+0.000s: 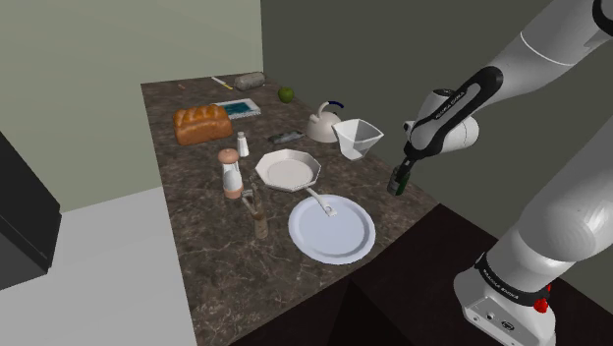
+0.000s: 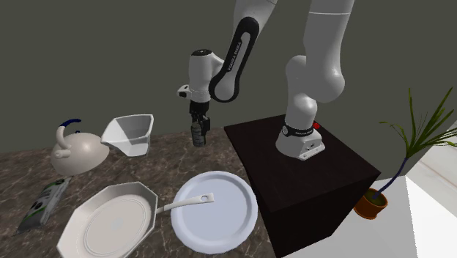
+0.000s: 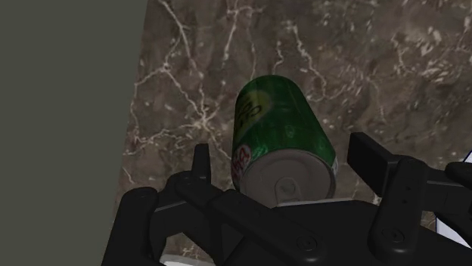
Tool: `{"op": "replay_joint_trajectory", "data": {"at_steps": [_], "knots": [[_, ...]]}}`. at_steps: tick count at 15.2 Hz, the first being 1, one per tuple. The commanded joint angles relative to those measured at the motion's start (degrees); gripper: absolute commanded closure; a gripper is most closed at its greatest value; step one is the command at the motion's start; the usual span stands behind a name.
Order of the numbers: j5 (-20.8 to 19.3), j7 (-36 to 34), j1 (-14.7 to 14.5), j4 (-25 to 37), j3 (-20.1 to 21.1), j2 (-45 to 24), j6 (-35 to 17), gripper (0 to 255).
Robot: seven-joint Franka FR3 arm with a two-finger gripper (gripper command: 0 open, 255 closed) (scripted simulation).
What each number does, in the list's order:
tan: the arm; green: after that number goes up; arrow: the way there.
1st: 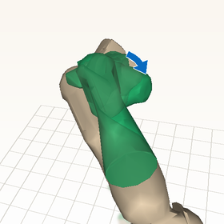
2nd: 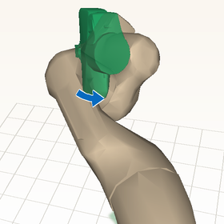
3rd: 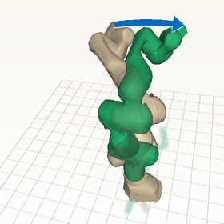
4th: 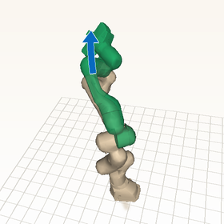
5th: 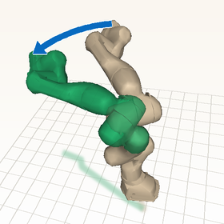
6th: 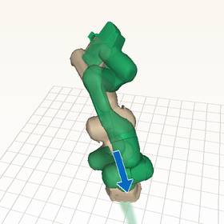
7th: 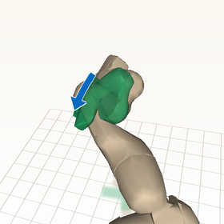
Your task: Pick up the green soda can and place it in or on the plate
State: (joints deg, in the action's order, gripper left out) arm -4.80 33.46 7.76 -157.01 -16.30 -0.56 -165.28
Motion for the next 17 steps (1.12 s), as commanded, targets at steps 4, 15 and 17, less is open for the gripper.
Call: {"op": "replay_joint_trajectory", "data": {"at_steps": [4, 15, 17], "knots": [[0.0, 0.0, 0.0, 0.0, 0.0, 0.0, 0.0, 255], [-2.4, -1.6, 0.3, 0.1, -0.2, 4.0, 4.0, 255], [-3.2, -2.1, 0.5, 0.2, -0.1, 6.0, 6.1, 255]]}}
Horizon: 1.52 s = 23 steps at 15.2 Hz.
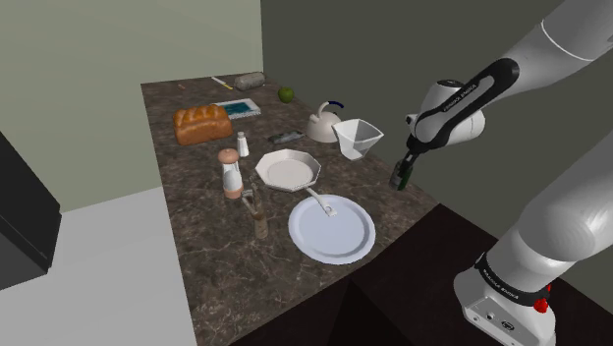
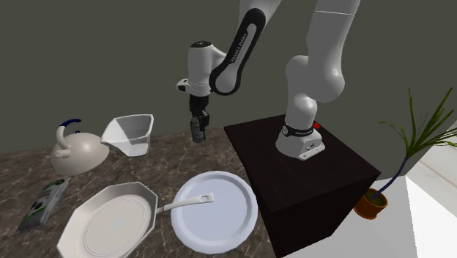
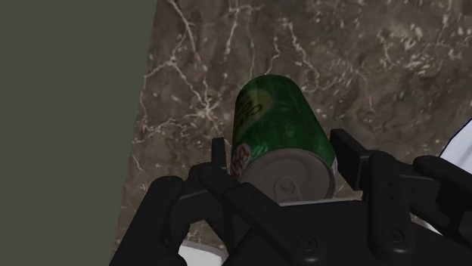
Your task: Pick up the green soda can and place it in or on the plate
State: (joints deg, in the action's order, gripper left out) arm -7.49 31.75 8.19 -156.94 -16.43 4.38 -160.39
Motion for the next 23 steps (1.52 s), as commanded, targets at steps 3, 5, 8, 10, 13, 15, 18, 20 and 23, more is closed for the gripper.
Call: {"op": "replay_joint_trajectory", "data": {"at_steps": [3, 5, 8, 10, 13, 15, 18, 20, 23], "knots": [[-1.4, -0.9, 0.4, 0.4, 0.3, 3.8, 4.2, 255], [-1.8, -1.2, 0.5, 0.7, 0.5, 5.6, 6.3, 255], [-2.2, -1.5, 0.7, 1.3, 0.8, 8.1, 9.3, 255], [-2.4, -1.6, 0.8, 1.7, 0.9, 9.7, 11.3, 255], [-2.7, -5.4, -0.2, 0.5, 3.5, 11.8, 12.4, 255], [-2.6, -9.0, -1.3, -0.5, 6.0, 13.3, 13.1, 255], [-2.0, -14.3, -3.5, -1.5, 9.9, 15.0, 14.2, 255], [-1.3, -17.7, -5.0, -1.8, 12.4, 15.7, 15.0, 255], [0.0, -22.7, -7.4, -1.5, 16.2, 16.3, 16.2, 255]]}}
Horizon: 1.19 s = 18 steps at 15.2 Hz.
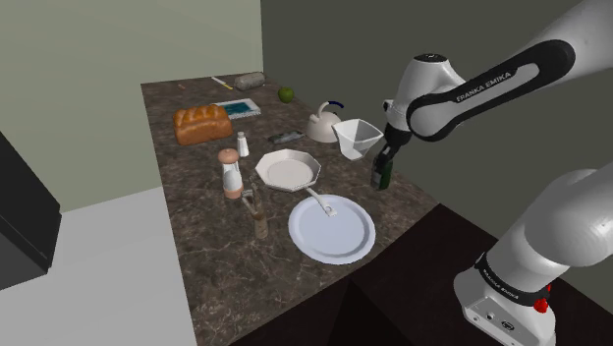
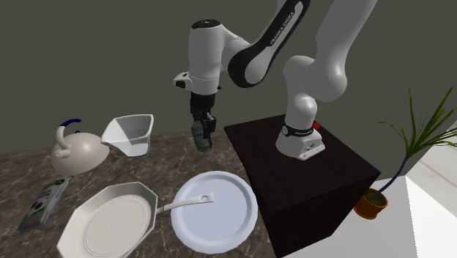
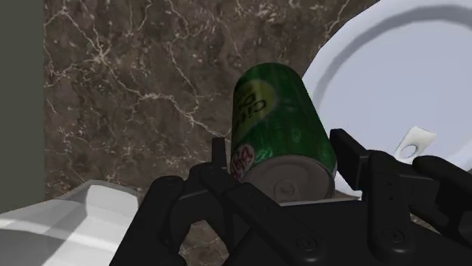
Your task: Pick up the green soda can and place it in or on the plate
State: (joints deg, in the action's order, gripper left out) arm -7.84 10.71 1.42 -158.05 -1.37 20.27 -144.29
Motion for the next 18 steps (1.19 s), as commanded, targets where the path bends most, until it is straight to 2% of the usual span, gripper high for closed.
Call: {"op": "replay_joint_trajectory", "data": {"at_steps": [1, 7, 13, 18], "knots": [[0.7, -3.3, -1.5, -0.2, 2.4, 0.4, 0.4, 255], [2.9, -13.0, -6.1, 2.9, 9.6, -1.1, 2.8, 255], [3.7, -22.6, -9.6, 8.6, 16.4, -5.1, 5.3, 255], [2.4, -24.8, -9.4, 8.1, 17.5, -8.1, 2.0, 255]]}}
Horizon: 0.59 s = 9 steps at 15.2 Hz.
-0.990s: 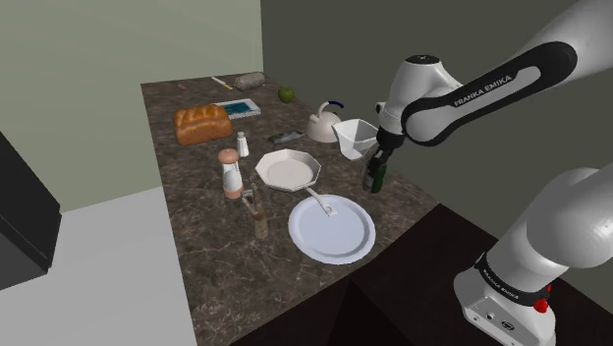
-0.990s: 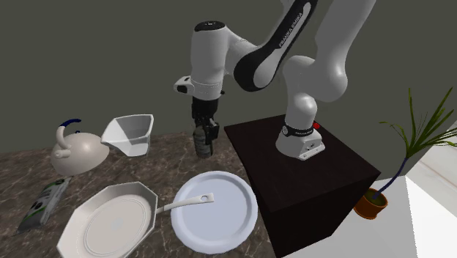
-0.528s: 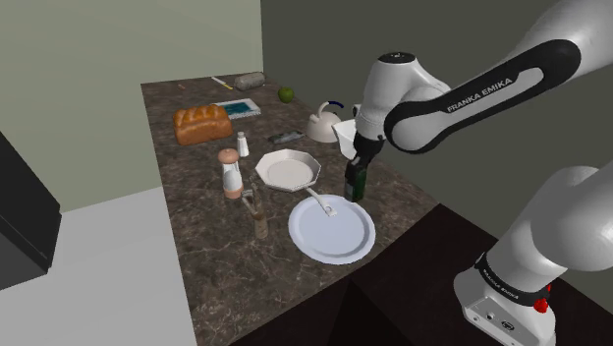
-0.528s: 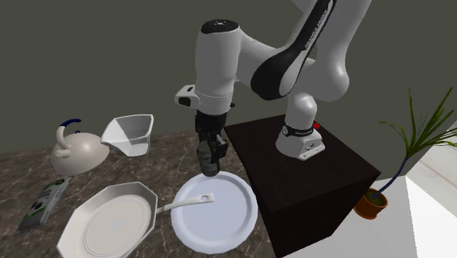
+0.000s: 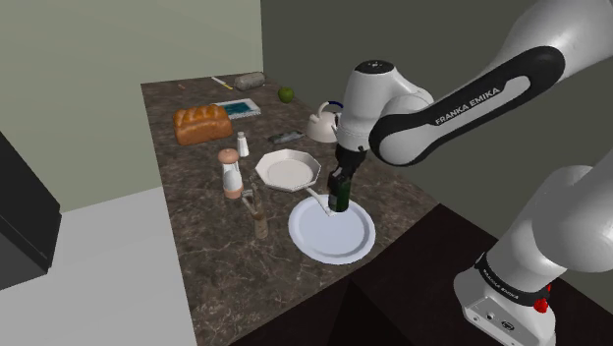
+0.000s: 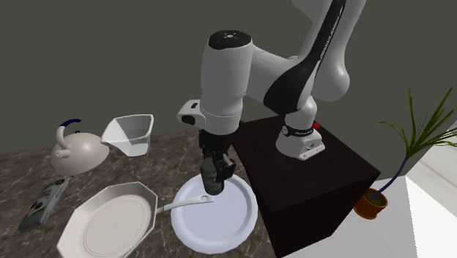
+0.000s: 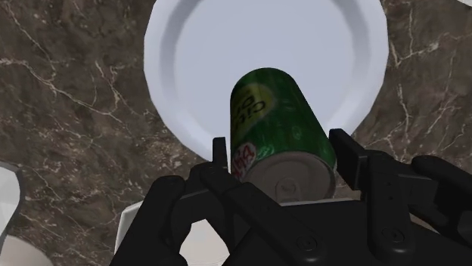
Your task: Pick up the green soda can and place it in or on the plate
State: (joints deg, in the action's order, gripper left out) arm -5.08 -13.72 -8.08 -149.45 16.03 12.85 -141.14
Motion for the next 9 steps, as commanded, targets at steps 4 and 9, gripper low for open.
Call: {"op": "replay_joint_trajectory", "data": {"at_steps": [4, 9], "knots": [[-2.1, -2.0, 0.8, -1.4, 0.6, -3.6, -4.7, 255], [-5.2, -4.6, 1.7, -2.1, 1.0, -7.5, -9.1, 255]]}}
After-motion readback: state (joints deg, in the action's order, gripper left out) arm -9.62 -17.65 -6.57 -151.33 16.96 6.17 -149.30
